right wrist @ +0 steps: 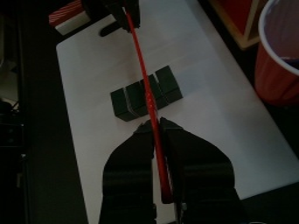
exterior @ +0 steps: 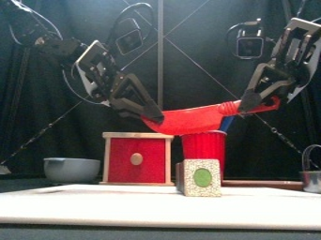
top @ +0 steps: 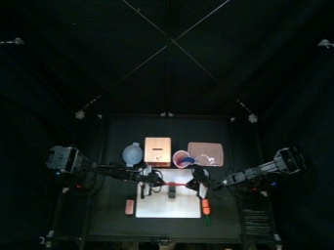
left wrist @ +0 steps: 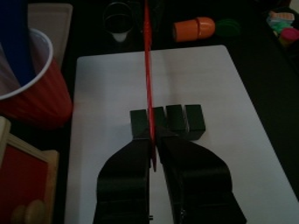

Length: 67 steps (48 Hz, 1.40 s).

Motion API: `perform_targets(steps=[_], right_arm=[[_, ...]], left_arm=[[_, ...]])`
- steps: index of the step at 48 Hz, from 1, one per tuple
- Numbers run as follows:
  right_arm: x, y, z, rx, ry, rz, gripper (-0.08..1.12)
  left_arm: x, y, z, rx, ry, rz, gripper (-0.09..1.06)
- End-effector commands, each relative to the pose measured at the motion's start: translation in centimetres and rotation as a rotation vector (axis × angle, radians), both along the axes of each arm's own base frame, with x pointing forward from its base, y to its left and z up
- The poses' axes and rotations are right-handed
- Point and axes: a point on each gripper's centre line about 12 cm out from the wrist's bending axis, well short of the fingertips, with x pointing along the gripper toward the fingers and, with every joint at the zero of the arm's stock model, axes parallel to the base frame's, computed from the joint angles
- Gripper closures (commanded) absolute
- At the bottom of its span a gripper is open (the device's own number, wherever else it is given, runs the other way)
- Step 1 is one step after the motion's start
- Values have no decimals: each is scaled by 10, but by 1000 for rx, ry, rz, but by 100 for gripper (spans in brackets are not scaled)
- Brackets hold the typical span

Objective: Place sushi on board then cut the sushi with the knife then place the pieces on the plate
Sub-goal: Cut the sushi into 4 pieces

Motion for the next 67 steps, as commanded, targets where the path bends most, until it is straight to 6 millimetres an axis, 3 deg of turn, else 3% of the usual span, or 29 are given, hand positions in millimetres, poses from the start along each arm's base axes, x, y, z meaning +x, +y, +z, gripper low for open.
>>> perform_targets(steps=[1, 35, 67], right_arm=[[2, -8, -1, 20, 7, -52, 74], [4, -21, -31, 65, 116, -158, 74], [4, -25, -33, 66, 123, -175, 74]], left_arm=[[1, -10, 4, -6, -12, -21, 48], [6, -13, -16, -17, 39, -11, 48], [6, -23, -18, -46, 49, -8, 48]])
